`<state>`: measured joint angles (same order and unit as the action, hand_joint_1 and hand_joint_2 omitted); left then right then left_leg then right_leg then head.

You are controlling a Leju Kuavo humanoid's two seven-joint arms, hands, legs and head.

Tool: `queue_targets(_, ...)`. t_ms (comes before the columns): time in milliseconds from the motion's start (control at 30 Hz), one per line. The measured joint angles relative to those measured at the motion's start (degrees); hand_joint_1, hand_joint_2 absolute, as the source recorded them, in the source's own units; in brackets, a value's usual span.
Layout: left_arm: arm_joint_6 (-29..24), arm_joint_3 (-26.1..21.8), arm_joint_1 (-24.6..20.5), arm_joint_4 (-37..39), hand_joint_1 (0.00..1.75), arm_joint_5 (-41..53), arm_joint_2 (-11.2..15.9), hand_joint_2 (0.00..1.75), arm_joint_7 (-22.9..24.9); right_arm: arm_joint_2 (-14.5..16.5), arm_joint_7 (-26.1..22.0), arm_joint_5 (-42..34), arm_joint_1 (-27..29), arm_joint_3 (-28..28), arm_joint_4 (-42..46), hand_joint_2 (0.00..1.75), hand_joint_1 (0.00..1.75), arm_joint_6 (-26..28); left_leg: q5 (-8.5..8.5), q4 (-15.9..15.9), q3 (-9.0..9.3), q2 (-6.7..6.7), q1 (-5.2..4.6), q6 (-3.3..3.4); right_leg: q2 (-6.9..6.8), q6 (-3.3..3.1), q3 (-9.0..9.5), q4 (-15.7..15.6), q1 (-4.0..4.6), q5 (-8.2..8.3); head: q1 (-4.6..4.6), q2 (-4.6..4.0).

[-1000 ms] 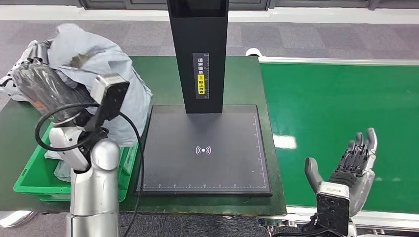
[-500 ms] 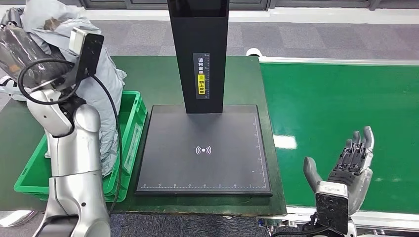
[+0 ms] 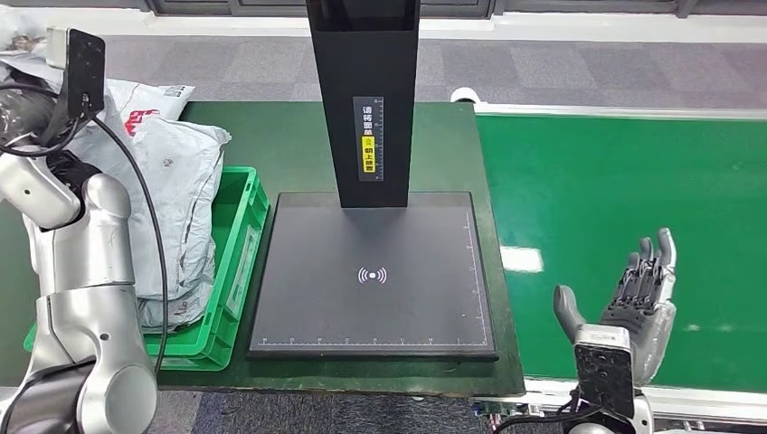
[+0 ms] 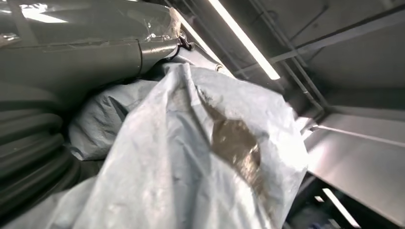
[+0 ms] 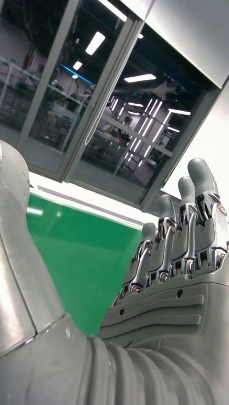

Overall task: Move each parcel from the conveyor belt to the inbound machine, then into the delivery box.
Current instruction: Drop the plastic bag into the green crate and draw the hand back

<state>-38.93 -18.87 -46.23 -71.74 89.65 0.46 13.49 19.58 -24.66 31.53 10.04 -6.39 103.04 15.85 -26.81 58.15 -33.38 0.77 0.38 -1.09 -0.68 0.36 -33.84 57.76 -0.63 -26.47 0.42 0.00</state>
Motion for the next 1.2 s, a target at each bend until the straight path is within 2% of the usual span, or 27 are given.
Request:
queue_targets(400,0.7,1.1,1.3,3.5,1.75,0.1,4.4,1.75,6.4,0.0,-0.2,0.2,-0.1,-0.4,-1.3,1.75,0.00,-0.3,0.00,0.0,0.00,-0.01,0.00,0.00,0.00,0.00,0.00,0.0,0.00,0.01,0.00,0.00)
queue_targets(500,0.6,1.4,2.1,4.2,1.75,0.1,4.7,1.75,5.5,0.0,-0.2,0.3,-0.1,-0.6,-1.5,1.75,0.00,-0.4,0.00,0.0,-0.01,-0.01,0.00,0.00,-0.01,0.00,0.00,0.0,0.01,0.01,0.00,0.00)
queue_targets(600,0.6,1.4,2.9,4.4,1.75,0.1,4.4,1.75,3.4,0.0,-0.2,0.4,-0.1,-0.6,-1.8,1.75,0.00,-0.5,0.00,0.0,-0.01,-0.01,0.00,0.00,-0.01,0.00,-0.01,0.0,0.00,0.01,0.00,0.00)
queue_targets(933,1.2,1.4,3.3,4.4,1.75,-0.2,3.6,1.75,0.9,0.0,-0.2,0.5,-0.1,-0.7,-2.2,1.75,0.00,-0.5,0.00,0.0,-0.01,-0.02,0.00,0.00,-0.02,0.00,0.00,0.0,-0.01,0.01,0.00,0.00)
queue_targets(1067,3.4,0.9,3.9,3.7,1.75,-1.8,1.3,1.75,-5.7,0.0,0.1,0.5,-0.2,-0.8,-2.2,1.75,0.00,-0.5,0.01,0.0,-0.01,-0.15,0.00,0.01,-0.15,0.00,0.05,0.0,-0.01,0.01,0.00,0.00)
queue_targets(1200,4.7,0.9,5.3,2.4,1.75,-0.5,-1.4,1.75,-7.2,0.0,0.5,0.3,-0.3,-0.8,-2.2,1.75,0.00,0.0,-0.01,0.0,0.00,-0.07,-0.02,0.02,-0.09,0.01,0.03,0.0,-0.03,0.01,0.00,0.00)
